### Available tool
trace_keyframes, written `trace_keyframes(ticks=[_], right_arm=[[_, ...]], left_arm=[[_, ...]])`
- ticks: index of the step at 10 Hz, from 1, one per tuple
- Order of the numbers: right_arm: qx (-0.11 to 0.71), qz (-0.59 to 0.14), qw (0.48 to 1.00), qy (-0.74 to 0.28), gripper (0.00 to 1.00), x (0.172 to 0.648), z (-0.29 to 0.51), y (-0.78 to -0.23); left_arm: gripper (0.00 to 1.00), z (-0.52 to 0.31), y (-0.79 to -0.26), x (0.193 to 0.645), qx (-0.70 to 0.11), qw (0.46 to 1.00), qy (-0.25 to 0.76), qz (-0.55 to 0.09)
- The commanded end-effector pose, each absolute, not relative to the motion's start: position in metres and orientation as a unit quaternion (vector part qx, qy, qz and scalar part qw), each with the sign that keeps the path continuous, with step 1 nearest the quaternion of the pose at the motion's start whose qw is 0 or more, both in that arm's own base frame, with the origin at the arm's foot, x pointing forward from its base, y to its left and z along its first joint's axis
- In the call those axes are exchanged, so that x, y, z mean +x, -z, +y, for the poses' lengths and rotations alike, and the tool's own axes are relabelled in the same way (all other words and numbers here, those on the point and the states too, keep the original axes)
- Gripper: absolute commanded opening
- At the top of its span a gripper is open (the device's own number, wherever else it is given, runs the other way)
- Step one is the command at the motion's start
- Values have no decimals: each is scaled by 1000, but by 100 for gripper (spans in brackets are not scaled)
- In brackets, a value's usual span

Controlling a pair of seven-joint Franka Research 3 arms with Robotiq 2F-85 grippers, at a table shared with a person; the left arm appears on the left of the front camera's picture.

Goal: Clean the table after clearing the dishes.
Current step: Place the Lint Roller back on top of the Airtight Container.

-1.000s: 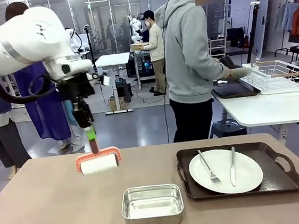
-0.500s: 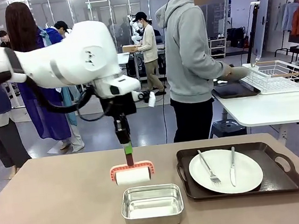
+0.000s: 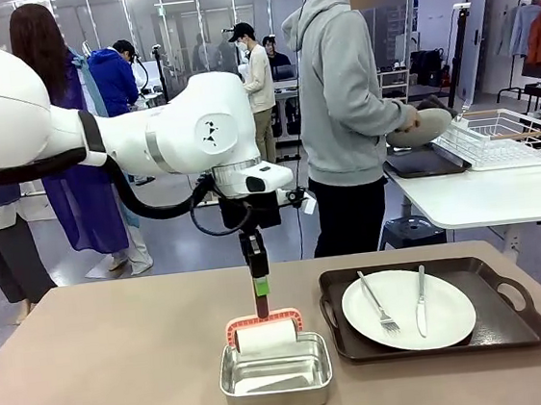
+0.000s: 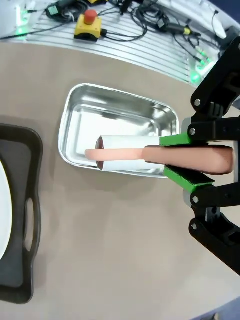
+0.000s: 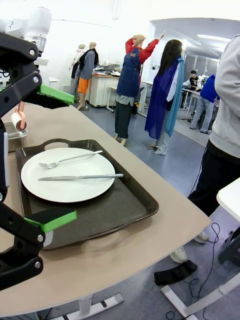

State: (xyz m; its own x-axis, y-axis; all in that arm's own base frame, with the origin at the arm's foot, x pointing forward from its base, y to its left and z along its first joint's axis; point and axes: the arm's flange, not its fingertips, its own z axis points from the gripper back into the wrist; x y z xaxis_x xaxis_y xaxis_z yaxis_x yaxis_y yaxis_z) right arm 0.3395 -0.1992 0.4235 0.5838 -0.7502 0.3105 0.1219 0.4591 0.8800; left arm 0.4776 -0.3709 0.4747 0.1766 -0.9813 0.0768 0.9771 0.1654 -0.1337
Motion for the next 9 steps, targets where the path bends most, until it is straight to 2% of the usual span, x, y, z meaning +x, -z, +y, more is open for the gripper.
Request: trace_keyframes(ticks=[1, 3, 9], right_arm=[[436, -362, 777, 275, 100, 338, -198, -423], [436, -362, 777, 275, 100, 338, -198, -423], [436, -362, 777, 275, 100, 338, -198, -423]], left_arm=[[23, -383, -473, 475, -67, 770, 634, 22], [23, -388, -456, 476, -68, 771, 633, 36], [23, -381, -415, 502, -46, 759, 649, 18]])
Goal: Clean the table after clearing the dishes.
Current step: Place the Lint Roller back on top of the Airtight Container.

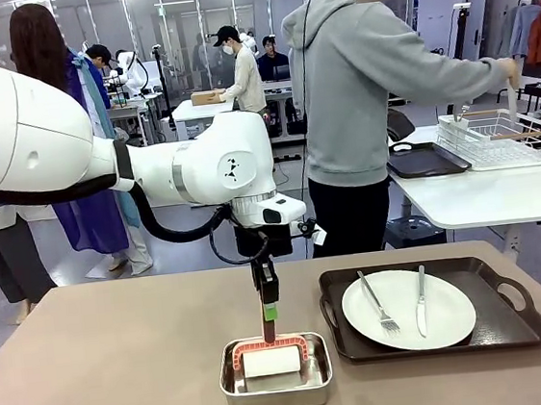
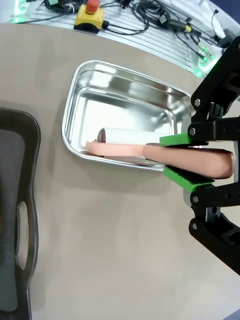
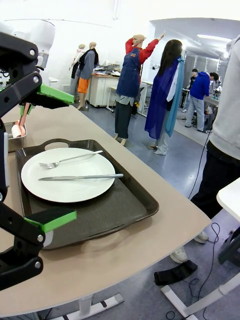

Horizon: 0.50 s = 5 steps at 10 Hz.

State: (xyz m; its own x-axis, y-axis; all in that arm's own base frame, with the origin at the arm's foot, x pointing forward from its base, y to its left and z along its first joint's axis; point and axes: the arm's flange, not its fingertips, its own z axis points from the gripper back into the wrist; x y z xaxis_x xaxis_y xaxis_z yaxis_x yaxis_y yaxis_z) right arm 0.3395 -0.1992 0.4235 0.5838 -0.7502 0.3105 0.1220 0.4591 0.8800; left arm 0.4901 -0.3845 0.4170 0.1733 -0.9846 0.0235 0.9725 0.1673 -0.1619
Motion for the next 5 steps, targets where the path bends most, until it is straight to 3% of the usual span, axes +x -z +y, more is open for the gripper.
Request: trace_keyframes(ticks=[1, 2, 3, 4, 5], right_arm=[[436, -362, 777, 275, 100, 338, -198, -423], [436, -362, 777, 275, 100, 338, -198, -423], [436, -362, 777, 275, 100, 338, -198, -423], [436, -362, 777, 275, 100, 338, -198, -423], [436, -362, 777, 275, 100, 338, -198, -423]], left_arm=[[35, -382, -414, 502, -43, 755, 654, 15], [62, -381, -416, 504, -43, 751, 658, 11], [74, -381, -418, 504, -44, 749, 661, 9], [100, -380, -420, 502, -47, 749, 661, 9], [100, -378, -423, 503, -48, 750, 660, 6]])
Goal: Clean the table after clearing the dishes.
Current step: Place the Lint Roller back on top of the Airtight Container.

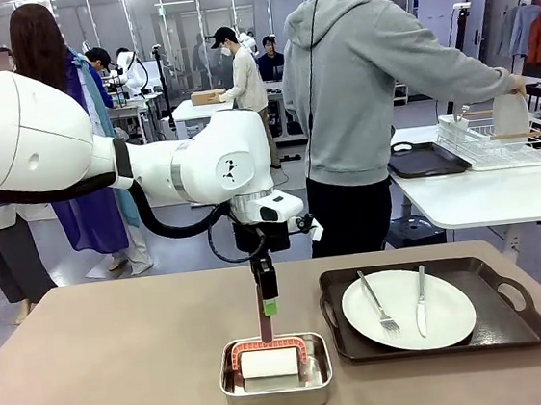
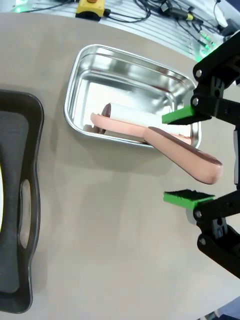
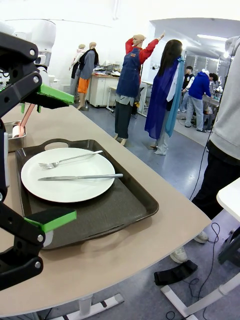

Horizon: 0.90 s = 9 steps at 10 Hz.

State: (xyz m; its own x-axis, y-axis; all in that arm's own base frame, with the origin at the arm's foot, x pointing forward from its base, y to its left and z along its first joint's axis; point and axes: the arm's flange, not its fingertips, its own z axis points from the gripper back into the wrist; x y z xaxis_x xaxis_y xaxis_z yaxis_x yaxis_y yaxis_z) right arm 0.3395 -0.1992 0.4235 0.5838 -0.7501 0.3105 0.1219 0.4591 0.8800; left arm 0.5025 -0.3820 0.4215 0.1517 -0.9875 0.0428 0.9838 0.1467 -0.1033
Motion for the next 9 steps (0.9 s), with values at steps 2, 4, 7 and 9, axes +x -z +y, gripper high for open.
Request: trace_keyframes(ticks=[2, 4, 7, 9], right_arm=[[436, -362, 777, 275, 100, 338, -198, -423], [436, -362, 777, 275, 100, 338, -198, -423], [436, -362, 777, 275, 100, 338, -198, -423], [436, -362, 777, 275, 100, 338, -198, -423]], left_arm=[[93, -374, -428, 503, -53, 753, 656, 1], [100, -363, -440, 501, -59, 735, 676, -11], [100, -379, -428, 506, -52, 759, 648, 11], [100, -379, -428, 506, -52, 759, 648, 11]])
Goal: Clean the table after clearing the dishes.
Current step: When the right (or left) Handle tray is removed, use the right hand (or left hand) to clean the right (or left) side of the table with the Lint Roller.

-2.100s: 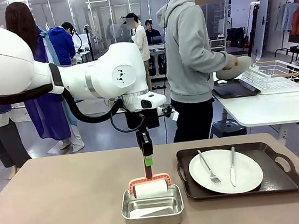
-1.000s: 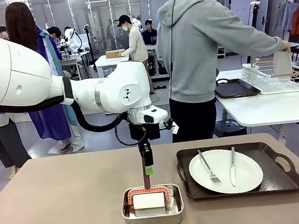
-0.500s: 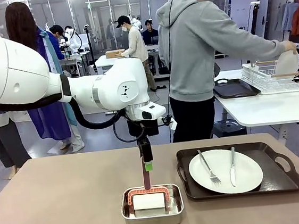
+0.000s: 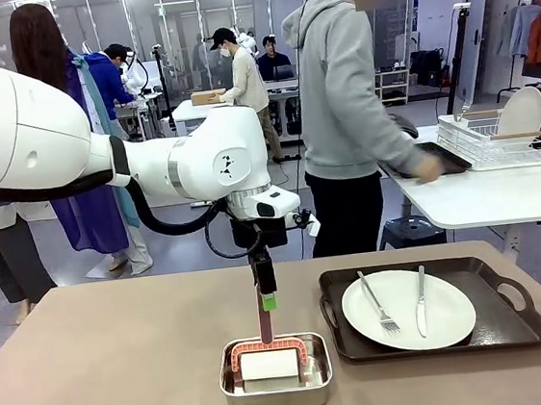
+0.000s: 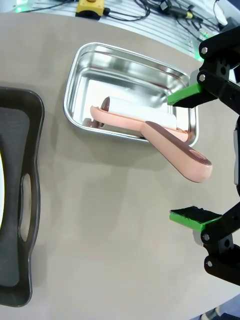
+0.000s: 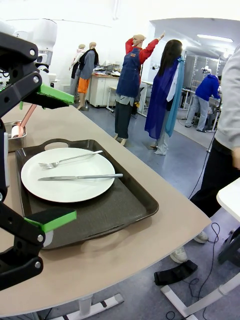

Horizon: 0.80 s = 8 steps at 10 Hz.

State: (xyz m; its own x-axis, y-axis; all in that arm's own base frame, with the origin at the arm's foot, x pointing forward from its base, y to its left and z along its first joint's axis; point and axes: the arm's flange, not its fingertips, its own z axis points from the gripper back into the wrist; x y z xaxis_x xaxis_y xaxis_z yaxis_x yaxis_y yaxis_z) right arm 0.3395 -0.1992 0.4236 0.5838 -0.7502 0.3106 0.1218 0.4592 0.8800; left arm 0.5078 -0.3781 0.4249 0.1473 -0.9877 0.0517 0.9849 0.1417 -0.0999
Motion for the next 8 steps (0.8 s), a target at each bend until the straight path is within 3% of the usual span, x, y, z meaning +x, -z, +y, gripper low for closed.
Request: trace_keyframes(ticks=[1, 4, 8], right_arm=[[436, -362, 777, 275, 100, 338, -198, -423], [436, -362, 777, 275, 100, 338, -198, -423], [436, -362, 777, 275, 100, 338, -198, -423]], left_arm=[[100, -379, -428, 506, -52, 759, 648, 11], [97, -378, -425, 508, -55, 755, 653, 13], [100, -272, -530, 547, -183, 820, 534, -93]])
